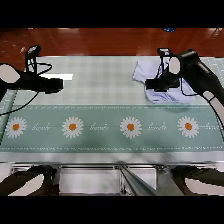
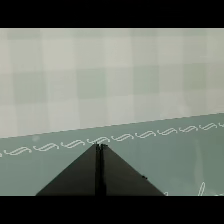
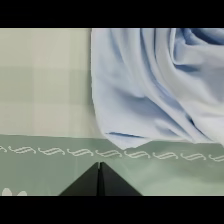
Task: Fold the shirts.
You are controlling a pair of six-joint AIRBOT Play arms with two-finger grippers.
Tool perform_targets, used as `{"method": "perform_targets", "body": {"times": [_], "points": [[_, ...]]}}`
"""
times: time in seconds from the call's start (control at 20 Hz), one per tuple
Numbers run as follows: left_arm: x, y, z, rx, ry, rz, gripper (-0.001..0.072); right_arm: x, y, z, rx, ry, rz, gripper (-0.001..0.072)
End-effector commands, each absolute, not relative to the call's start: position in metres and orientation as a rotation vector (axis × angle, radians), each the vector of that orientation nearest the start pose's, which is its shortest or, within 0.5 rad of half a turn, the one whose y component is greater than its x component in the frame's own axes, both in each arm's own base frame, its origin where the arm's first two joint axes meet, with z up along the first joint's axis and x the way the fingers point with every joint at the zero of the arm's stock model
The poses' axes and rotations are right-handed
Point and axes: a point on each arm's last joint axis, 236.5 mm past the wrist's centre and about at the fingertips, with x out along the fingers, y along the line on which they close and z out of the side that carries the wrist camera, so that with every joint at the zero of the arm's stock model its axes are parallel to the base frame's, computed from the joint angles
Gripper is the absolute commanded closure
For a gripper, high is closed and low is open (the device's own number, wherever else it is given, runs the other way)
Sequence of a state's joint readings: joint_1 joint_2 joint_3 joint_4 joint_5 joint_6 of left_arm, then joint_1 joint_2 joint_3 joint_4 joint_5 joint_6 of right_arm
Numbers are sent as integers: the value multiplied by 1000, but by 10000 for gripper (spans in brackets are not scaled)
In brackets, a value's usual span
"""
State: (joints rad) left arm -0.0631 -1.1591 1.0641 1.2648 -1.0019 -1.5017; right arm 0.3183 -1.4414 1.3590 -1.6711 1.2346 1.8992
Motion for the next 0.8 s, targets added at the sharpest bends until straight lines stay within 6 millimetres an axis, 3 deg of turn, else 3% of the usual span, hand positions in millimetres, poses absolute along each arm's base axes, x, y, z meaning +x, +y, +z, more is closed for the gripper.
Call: {"method": "perform_targets", "body": {"times": [0.0, 0.2, 0.3, 0.5, 0.55, 0.6, 0.65, 0.7, 0.75], "points": [[386, -85, 41, -193, 1090, -235, 692, 403, 110, 9, -18, 1300, -1, 694], [389, -84, 42, -194, 1078, -232, 691, 403, 110, 9, -17, 1299, -1, 694], [413, -81, 50, -202, 980, -211, 691, 404, 110, 10, -17, 1299, -1, 694], [423, -78, 47, -207, 953, -196, 691, 444, 102, 24, -76, 1118, -4, 691], [429, -76, 47, -211, 937, -188, 686, 457, 96, 32, -120, 1054, -15, 627], [433, -75, 46, -214, 926, -182, 635, 469, 90, 40, -161, 997, -22, 438], [437, -74, 44, -215, 917, -177, 512, 481, 86, 48, -203, 934, -26, 291], [442, -73, 42, -218, 903, -171, 222, 494, 82, 57, -233, 871, -35, 299], [444, -73, 39, -230, 907, -163, 199, 505, 76, 62, -222, 824, -55, 299]]}}
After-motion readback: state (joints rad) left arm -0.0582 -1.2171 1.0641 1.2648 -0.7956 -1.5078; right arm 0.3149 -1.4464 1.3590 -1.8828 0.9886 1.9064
